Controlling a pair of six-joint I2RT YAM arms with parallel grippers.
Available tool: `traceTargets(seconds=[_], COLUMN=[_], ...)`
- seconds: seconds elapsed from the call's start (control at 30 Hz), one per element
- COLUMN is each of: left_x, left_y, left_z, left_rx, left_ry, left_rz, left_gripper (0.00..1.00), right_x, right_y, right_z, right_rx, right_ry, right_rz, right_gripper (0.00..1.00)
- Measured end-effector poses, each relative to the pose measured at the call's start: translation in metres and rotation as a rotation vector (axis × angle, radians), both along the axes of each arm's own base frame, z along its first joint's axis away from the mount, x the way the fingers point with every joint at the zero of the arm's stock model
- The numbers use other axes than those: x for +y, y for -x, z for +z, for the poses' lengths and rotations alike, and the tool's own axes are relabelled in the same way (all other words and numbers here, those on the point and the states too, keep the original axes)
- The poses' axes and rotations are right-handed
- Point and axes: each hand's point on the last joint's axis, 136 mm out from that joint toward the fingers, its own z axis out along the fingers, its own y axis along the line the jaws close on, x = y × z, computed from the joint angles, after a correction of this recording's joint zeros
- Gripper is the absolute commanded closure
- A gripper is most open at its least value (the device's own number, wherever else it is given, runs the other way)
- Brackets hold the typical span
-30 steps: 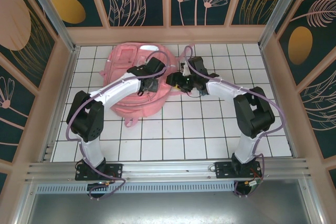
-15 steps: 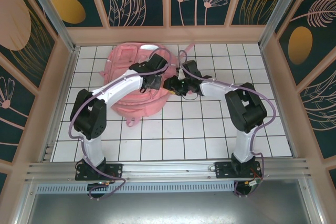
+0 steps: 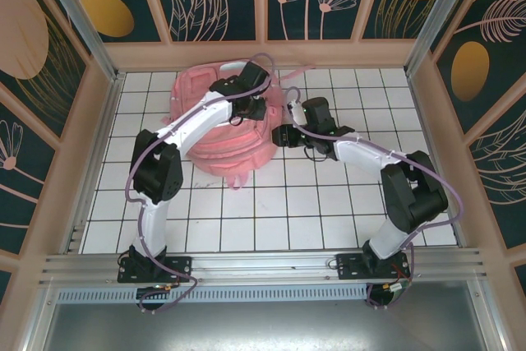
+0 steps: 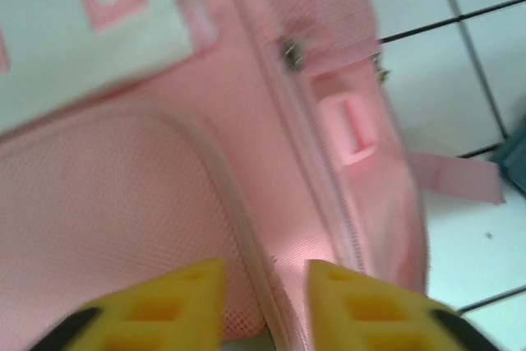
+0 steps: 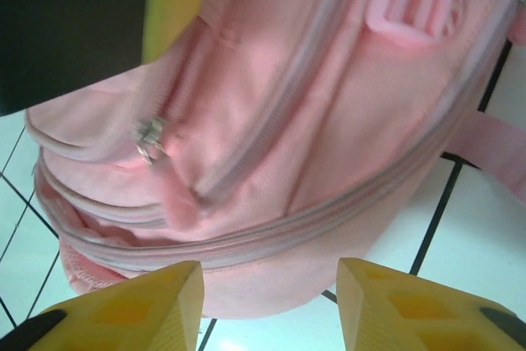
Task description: Pack the student bag
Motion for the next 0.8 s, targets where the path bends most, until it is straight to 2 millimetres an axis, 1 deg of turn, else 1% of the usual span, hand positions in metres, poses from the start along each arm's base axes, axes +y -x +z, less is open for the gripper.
traceTargets(seconds=[0.1, 0.17, 0.2, 0.27, 0.33, 0.37, 0.43, 0.53, 0.6, 0.67, 0.8], left_x=[-0.006, 0.003, 0.013, 0.040, 0.079, 0.096, 0.137, 0.177, 0.193, 0.203, 0.220], left_y=[-0.006, -0.006, -0.005, -0.003, 0.000, 0.001, 0.009, 0.025, 0.036, 0.046, 0.065], left_z=[0.013, 0.019, 0.022, 0.028, 0.035, 0.037, 0.040, 0.035, 0.026, 0.014, -0.009], left_rx=[-0.009, -0.011, -0.010, -0.013, -0.032, -0.043, -0.070, -0.086, -0.081, -0.068, -0.040], left_ry=[0.096, 0.157, 0.186, 0.235, 0.280, 0.299, 0.340, 0.399, 0.431, 0.453, 0.483], left_rz=[-0.024, -0.014, 0.002, 0.059, 0.150, 0.192, 0.302, 0.424, 0.484, 0.531, 0.619], left_gripper=[0.44, 0.41, 0.39, 0.36, 0.33, 0.32, 0.30, 0.29, 0.29, 0.29, 0.32], right_x=[0.007, 0.019, 0.028, 0.042, 0.052, 0.055, 0.056, 0.055, 0.054, 0.053, 0.052], right_y=[0.002, 0.001, 0.000, -0.002, -0.004, -0.004, -0.004, -0.007, -0.009, -0.011, -0.012], right_z=[0.000, -0.001, -0.001, -0.002, -0.004, -0.005, -0.009, -0.013, -0.016, -0.019, -0.026], right_rx=[-0.032, -0.052, -0.064, -0.080, -0.093, -0.096, -0.097, -0.096, -0.093, -0.090, -0.083], right_ry=[0.026, 0.048, 0.061, 0.082, 0.103, 0.111, 0.134, 0.164, 0.184, 0.207, 0.246], right_rz=[0.043, 0.074, 0.093, 0.118, 0.137, 0.141, 0.143, 0.140, 0.136, 0.137, 0.144], right_gripper=[0.51, 0.52, 0.53, 0.57, 0.58, 0.59, 0.62, 0.66, 0.69, 0.72, 0.72])
